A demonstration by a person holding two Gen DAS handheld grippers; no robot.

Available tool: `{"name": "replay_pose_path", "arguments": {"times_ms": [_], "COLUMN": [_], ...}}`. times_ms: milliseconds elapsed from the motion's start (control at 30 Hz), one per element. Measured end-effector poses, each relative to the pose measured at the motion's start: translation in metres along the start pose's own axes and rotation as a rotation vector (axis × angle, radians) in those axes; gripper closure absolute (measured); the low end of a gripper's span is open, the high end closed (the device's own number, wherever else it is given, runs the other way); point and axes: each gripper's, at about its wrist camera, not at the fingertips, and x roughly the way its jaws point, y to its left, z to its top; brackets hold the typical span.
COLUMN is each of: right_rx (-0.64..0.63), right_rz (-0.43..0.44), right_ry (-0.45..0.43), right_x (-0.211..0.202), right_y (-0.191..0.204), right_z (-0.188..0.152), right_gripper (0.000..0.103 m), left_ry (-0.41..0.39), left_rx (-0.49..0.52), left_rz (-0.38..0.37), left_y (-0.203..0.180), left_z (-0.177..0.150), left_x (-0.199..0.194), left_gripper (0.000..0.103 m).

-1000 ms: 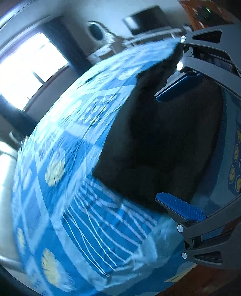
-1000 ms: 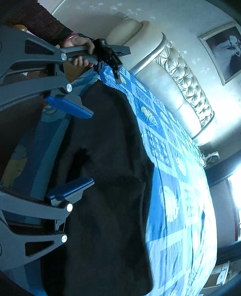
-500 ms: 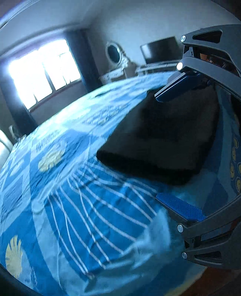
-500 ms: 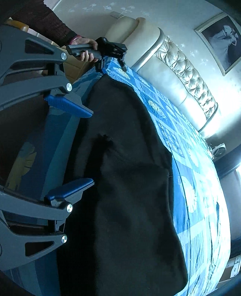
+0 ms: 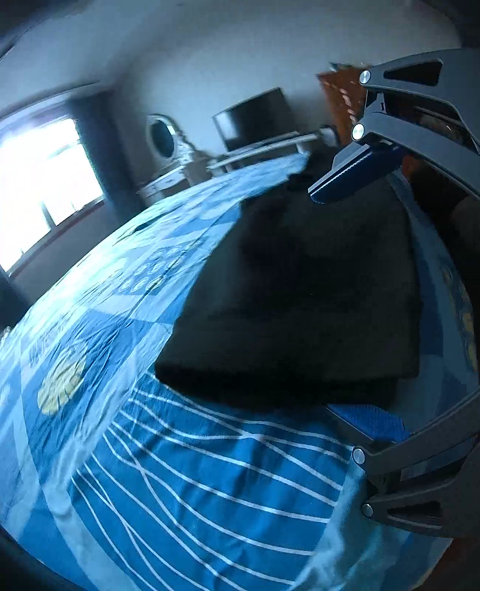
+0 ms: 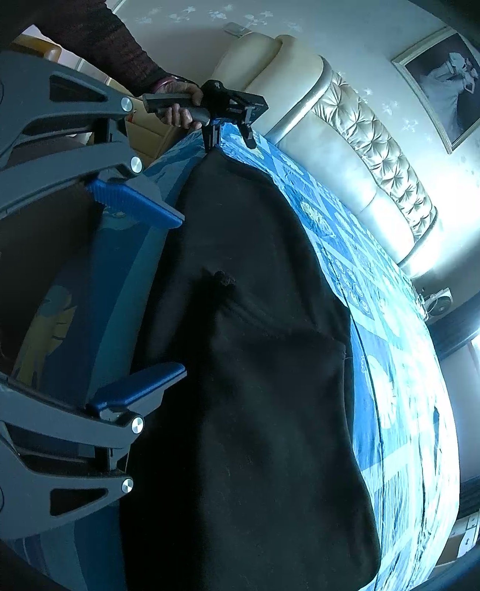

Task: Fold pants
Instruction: 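Grasp the side edge of the black pants with the left gripper, then lift the held edge with the left gripper and fold it over the pants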

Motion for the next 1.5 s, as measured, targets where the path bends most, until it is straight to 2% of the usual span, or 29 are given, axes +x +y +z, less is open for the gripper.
{"name": "replay_pose_path", "arguments": {"times_ms": [167,233,300,367,400,467,500,567,667,800,933,1167,1233,1300,1500], "right_rx": [0.005,0.006,0.007,0.006,0.006,0.007,0.008,0.01,0.017,0.045,0.082,0.1,0.101,0.103,0.117], "right_rz": [0.003,0.005,0.005,0.006,0.006,0.007,0.008,0.011,0.019,0.033,0.046,0.061,0.066,0.069,0.094], "right_ry": [0.004,0.002,0.002,0.0,0.0,-0.001,-0.002,-0.005,-0.013,-0.032,-0.05,-0.058,-0.058,-0.059,-0.074], "right_x": [0.001,0.001,0.002,0.003,0.003,0.003,0.003,0.003,0.001,-0.002,-0.007,-0.012,-0.013,-0.013,-0.019], "right_y": [0.0,0.0,0.0,0.001,0.001,0.001,0.001,0.001,-0.001,-0.007,-0.012,-0.014,-0.014,-0.014,-0.015], "right_z": [-0.002,-0.002,-0.002,-0.003,-0.004,-0.004,-0.003,-0.004,-0.003,-0.002,-0.003,-0.008,-0.009,-0.009,-0.013], "right_gripper": [0.027,0.026,0.026,0.026,0.025,0.025,0.025,0.025,0.025,0.025,0.025,0.025,0.025,0.025,0.025], "left_ry": [-0.072,-0.064,-0.042,-0.021,-0.021,-0.027,-0.028,-0.035,-0.05,-0.077,-0.096,-0.125,-0.137,-0.138,-0.096], "left_rx": [-0.103,-0.087,-0.047,-0.025,-0.036,-0.1,-0.145,-0.175,-0.159,-0.16,-0.113,-0.032,-0.026,0.007,0.119], "left_rz": [-0.068,-0.045,0.021,0.11,0.134,0.119,0.08,0.055,0.079,0.073,0.032,0.004,-0.016,-0.004,-0.01], "left_y": [0.013,0.01,0.003,-0.001,0.001,0.014,0.022,0.025,0.016,0.001,-0.031,-0.099,-0.113,-0.133,-0.198], "left_z": [0.001,0.0,-0.005,-0.008,-0.008,-0.007,-0.008,-0.011,-0.01,-0.004,0.002,0.012,0.013,0.013,0.008], "left_x": [-0.007,-0.004,-0.002,0.003,0.003,-0.004,-0.006,-0.008,-0.013,-0.022,-0.032,-0.039,-0.037,-0.032,0.007], "left_gripper": [0.006,0.006,0.014,0.045,0.052,0.074,0.077,0.084,0.088,0.089,0.09,0.09,0.093,0.093,0.094]}}
